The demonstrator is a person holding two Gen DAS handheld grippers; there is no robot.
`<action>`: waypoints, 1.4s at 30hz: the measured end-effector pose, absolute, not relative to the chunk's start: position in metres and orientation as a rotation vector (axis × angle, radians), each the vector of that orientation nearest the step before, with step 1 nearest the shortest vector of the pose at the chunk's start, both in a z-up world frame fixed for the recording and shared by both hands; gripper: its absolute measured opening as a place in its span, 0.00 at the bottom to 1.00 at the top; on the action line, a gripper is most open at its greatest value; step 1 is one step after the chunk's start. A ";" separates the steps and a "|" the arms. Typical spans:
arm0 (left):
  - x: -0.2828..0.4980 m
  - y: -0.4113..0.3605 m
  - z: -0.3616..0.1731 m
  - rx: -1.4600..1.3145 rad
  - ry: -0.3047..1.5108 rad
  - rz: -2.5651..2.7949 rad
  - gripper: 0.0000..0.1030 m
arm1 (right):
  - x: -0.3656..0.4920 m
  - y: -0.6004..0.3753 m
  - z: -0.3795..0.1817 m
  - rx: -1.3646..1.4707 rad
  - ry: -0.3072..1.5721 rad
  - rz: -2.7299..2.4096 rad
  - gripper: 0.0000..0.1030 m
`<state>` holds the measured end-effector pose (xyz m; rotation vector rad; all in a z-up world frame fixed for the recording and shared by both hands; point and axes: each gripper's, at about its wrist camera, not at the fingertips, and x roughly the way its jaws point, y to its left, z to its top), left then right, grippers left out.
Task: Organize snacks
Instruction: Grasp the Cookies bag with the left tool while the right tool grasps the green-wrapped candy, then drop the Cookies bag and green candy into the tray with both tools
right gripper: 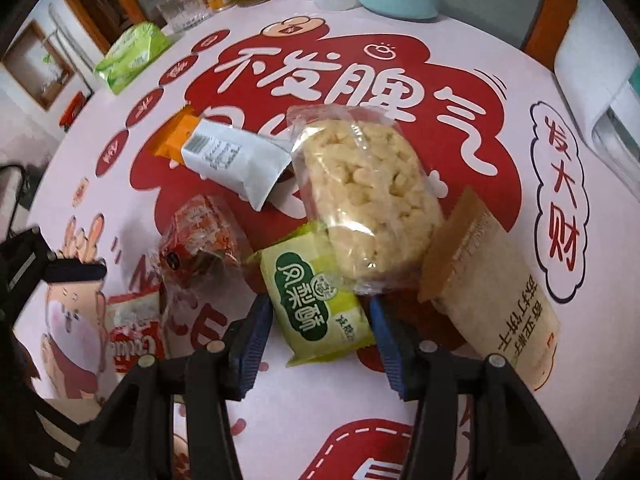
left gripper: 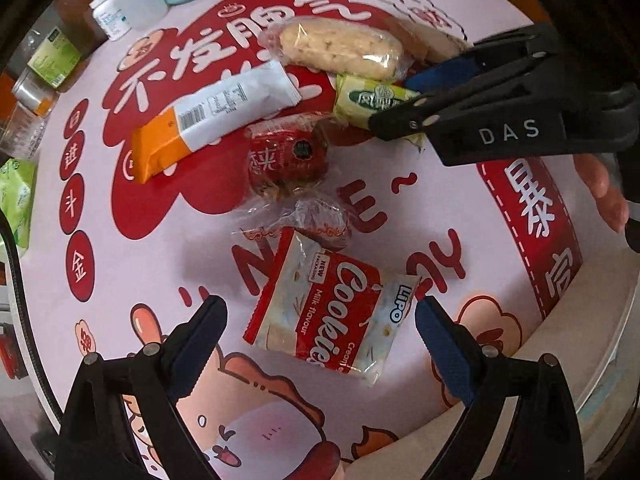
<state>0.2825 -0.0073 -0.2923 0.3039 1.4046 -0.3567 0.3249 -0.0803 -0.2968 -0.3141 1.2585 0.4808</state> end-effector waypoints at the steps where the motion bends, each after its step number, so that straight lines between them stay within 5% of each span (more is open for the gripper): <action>1: 0.283 -0.008 -0.294 0.314 1.410 -0.351 0.92 | 0.323 -0.078 -0.297 -0.343 1.250 0.477 0.47; 18: 0.302 -0.003 -0.316 0.301 1.478 -0.329 0.92 | 0.296 -0.083 -0.297 -0.419 1.284 0.475 0.37; 21: 0.299 -0.002 -0.312 0.302 1.455 -0.345 0.72 | 0.288 -0.090 -0.291 -0.414 1.278 0.456 0.37; 22: 0.299 -0.003 -0.307 0.300 1.436 -0.351 0.50 | 0.286 -0.092 -0.288 -0.408 1.275 0.448 0.37; 23: 0.299 -0.003 -0.304 0.294 1.438 -0.352 0.44 | 0.286 -0.094 -0.285 -0.401 1.273 0.444 0.37; 32: 0.290 0.013 -0.277 0.284 1.406 -0.269 0.33 | 0.252 -0.121 -0.223 -0.308 1.166 0.413 0.37; 42: 0.234 0.030 -0.157 0.167 1.222 -0.226 0.33 | 0.151 -0.149 -0.114 -0.123 0.939 0.349 0.37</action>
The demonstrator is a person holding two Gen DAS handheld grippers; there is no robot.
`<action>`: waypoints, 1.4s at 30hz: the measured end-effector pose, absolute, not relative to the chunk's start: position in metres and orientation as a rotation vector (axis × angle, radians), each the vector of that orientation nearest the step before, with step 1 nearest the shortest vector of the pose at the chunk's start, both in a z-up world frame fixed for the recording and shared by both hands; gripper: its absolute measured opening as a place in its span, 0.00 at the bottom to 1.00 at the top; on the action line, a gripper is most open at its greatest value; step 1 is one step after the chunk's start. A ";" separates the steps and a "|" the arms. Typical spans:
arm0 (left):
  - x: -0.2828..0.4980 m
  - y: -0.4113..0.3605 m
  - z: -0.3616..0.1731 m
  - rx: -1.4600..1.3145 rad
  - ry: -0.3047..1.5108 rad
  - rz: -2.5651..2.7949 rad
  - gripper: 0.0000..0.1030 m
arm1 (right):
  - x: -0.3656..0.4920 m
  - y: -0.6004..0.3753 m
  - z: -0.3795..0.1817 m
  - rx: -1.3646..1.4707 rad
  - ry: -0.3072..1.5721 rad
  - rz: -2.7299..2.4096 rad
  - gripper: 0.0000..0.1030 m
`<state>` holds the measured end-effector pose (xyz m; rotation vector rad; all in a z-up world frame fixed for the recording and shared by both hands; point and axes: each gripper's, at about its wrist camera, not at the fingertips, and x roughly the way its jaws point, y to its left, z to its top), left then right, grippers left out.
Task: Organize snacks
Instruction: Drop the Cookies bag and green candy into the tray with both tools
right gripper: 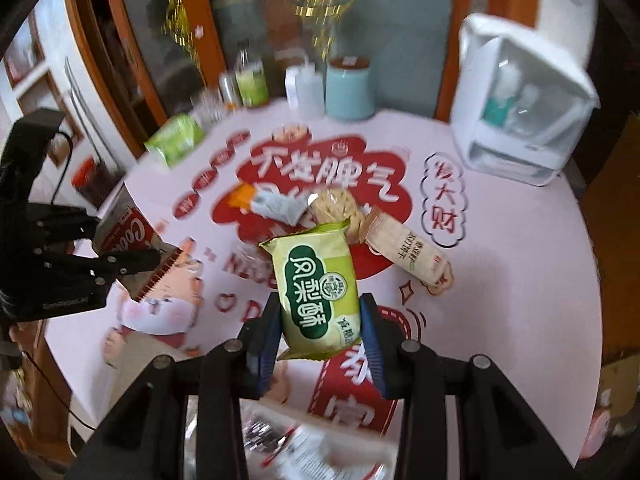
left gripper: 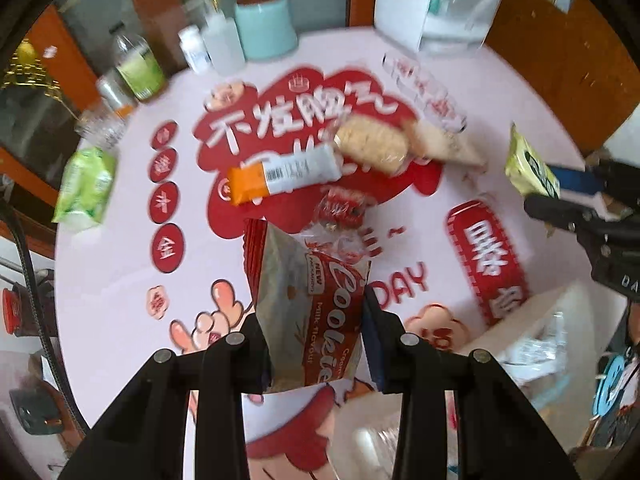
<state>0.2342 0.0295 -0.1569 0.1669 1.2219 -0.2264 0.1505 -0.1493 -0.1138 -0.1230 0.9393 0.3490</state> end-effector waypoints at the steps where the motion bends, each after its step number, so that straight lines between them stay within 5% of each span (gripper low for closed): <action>1: 0.223 0.028 -0.142 0.155 1.199 -0.230 0.34 | 0.140 -0.150 -0.106 -0.117 0.918 0.339 0.37; 14: 0.090 -0.003 -0.048 0.186 0.889 -0.247 0.34 | 0.002 -0.162 -0.057 0.028 0.775 0.232 0.37; 37: 0.021 -0.011 -0.096 0.144 0.928 -0.179 0.37 | -0.023 -0.136 -0.104 -0.002 0.921 0.170 0.40; 39: 0.021 -0.011 -0.097 0.154 0.927 -0.180 0.45 | -0.020 -0.136 -0.106 0.004 0.936 0.171 0.43; 41: 0.019 -0.012 -0.096 0.157 0.921 -0.176 0.75 | -0.019 -0.136 -0.107 0.010 0.935 0.178 0.44; 42: 0.017 -0.011 -0.095 0.156 0.914 -0.170 0.80 | -0.018 -0.135 -0.106 0.011 0.932 0.179 0.44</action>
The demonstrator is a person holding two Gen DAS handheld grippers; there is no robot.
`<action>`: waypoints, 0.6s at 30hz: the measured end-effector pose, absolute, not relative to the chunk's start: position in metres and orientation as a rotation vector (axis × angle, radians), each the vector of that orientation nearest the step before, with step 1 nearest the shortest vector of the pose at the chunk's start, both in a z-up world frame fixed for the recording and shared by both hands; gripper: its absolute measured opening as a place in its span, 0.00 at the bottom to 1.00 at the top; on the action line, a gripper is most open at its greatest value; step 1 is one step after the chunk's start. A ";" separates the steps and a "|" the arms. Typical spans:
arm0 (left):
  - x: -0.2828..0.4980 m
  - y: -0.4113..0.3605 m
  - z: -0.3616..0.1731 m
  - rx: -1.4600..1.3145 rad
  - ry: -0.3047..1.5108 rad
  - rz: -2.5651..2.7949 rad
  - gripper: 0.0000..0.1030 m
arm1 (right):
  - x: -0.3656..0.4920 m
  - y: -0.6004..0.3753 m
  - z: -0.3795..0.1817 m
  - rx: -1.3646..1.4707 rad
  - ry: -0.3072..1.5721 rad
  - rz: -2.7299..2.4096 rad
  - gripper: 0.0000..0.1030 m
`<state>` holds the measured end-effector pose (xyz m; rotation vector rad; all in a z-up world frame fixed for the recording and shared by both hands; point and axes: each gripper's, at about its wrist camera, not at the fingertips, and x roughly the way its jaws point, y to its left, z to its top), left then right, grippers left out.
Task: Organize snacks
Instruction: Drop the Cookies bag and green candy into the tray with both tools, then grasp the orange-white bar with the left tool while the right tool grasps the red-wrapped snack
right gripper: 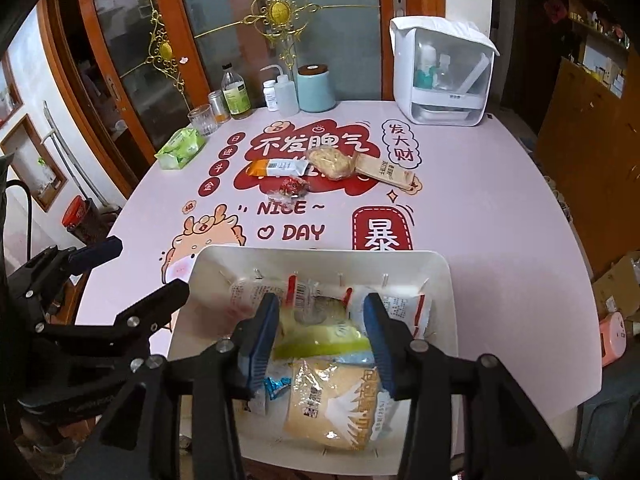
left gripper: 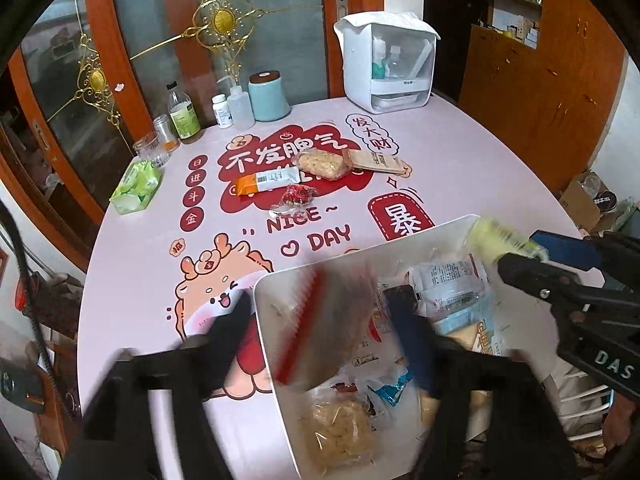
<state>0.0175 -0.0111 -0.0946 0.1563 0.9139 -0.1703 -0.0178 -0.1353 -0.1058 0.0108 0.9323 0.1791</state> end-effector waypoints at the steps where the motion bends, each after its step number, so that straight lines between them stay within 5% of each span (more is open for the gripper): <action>1: 0.016 -0.010 -0.093 0.154 0.905 -0.169 0.84 | -0.018 -0.135 -0.106 0.009 0.930 0.176 0.47; 18: 0.015 -0.003 -0.097 0.129 0.932 -0.150 0.86 | -0.013 -0.131 -0.109 0.027 0.944 0.221 0.52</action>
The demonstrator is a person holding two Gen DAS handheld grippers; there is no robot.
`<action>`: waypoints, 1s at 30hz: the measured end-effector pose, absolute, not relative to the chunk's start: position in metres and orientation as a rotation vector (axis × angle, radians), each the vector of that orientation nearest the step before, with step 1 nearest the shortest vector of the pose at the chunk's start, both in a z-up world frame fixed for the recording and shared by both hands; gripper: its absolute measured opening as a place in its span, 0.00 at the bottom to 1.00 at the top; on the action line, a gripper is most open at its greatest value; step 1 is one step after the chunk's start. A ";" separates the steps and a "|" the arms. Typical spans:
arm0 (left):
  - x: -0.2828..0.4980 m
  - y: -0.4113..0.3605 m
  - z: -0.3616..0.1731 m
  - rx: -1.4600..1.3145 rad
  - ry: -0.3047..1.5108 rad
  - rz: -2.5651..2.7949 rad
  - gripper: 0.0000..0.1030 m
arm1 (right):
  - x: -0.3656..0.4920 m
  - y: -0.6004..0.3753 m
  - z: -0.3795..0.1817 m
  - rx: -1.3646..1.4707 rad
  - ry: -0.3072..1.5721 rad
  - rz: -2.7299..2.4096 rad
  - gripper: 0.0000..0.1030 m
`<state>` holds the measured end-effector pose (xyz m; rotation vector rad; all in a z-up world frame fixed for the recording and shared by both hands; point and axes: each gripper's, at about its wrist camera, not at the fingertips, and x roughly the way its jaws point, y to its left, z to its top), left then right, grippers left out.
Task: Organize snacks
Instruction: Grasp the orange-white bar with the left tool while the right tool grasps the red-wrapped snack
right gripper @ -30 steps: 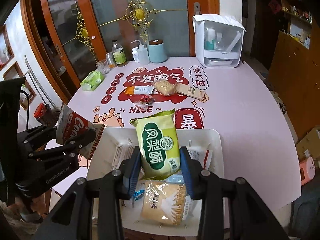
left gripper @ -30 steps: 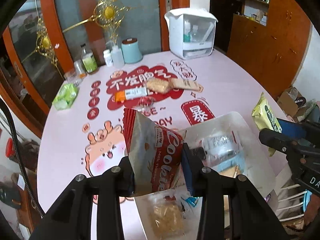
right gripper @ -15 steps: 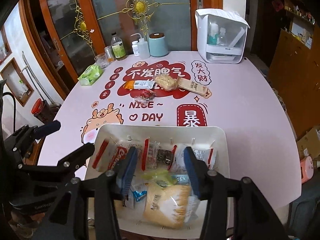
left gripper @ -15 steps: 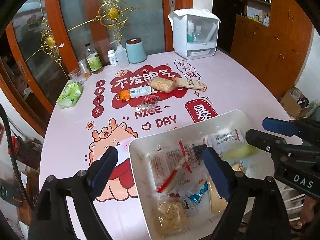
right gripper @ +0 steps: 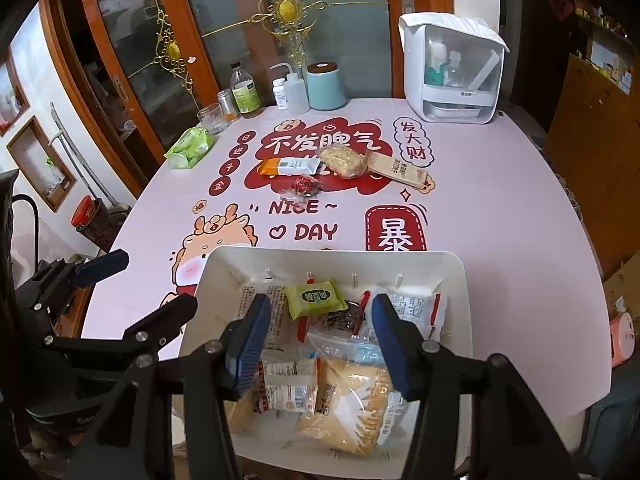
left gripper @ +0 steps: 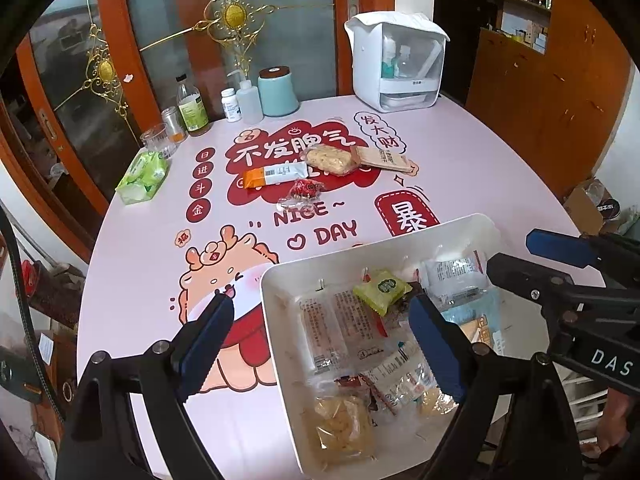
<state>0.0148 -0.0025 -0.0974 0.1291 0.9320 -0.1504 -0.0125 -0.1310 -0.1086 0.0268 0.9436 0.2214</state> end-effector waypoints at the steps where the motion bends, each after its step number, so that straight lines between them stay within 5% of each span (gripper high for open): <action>1: 0.015 -0.003 -0.098 0.127 0.934 -0.149 0.86 | -0.012 -0.131 -0.109 0.026 0.944 0.227 0.52; 20: 0.044 0.008 -0.088 0.104 0.925 0.030 0.86 | 0.048 -0.149 -0.110 0.010 0.956 0.352 0.52; 30: 0.110 0.026 -0.029 0.207 0.844 0.170 0.86 | 0.128 -0.166 -0.074 -0.020 0.868 0.391 0.52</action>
